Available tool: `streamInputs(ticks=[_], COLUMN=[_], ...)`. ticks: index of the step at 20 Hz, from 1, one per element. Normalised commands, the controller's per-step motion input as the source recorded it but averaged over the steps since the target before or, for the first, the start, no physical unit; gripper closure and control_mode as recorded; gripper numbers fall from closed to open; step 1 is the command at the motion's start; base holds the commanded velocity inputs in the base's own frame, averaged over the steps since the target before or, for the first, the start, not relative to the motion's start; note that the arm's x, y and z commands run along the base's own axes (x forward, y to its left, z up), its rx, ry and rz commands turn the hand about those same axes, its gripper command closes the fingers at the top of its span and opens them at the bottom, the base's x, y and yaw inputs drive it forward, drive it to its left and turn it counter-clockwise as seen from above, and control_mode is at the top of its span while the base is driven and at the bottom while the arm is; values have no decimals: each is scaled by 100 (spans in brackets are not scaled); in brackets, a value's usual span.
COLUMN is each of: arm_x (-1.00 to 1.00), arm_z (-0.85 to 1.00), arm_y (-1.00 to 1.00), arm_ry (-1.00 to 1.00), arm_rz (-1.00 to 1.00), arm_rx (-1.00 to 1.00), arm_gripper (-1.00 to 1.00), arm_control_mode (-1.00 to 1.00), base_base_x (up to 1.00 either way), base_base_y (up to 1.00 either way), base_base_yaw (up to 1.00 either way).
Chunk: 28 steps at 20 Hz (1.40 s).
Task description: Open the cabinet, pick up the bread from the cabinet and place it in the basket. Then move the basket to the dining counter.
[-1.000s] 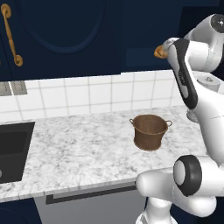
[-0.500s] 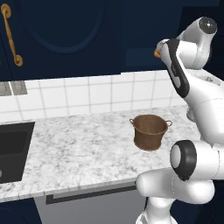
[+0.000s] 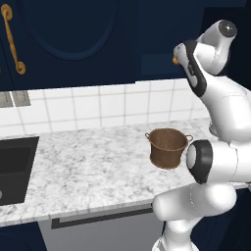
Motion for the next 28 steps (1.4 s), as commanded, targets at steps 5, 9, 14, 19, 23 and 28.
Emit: streamInputs(ticks=[5,9,14,19,23,28], arm_x=[42,49,42,29,1,-56], arm_z=[-8,-15,-12,-26,-38,-23], arm_y=[-2,0,-4,0,1,15], arm_ry=[8,7,5,6,3,-3], arm_rz=[3,0,2,2,3,3], arm_rx=[0,0,0,0,0,0], arm_gripper=[-100,-100,-100,-100,100,100], arm_control_mode=[-100,-100,-100,-100,-100,-100], base_base_x=[0,0,0,0,0,0], base_base_y=[0,0,0,0,0,0], base_base_yaw=[0,0,0,0,0,0])
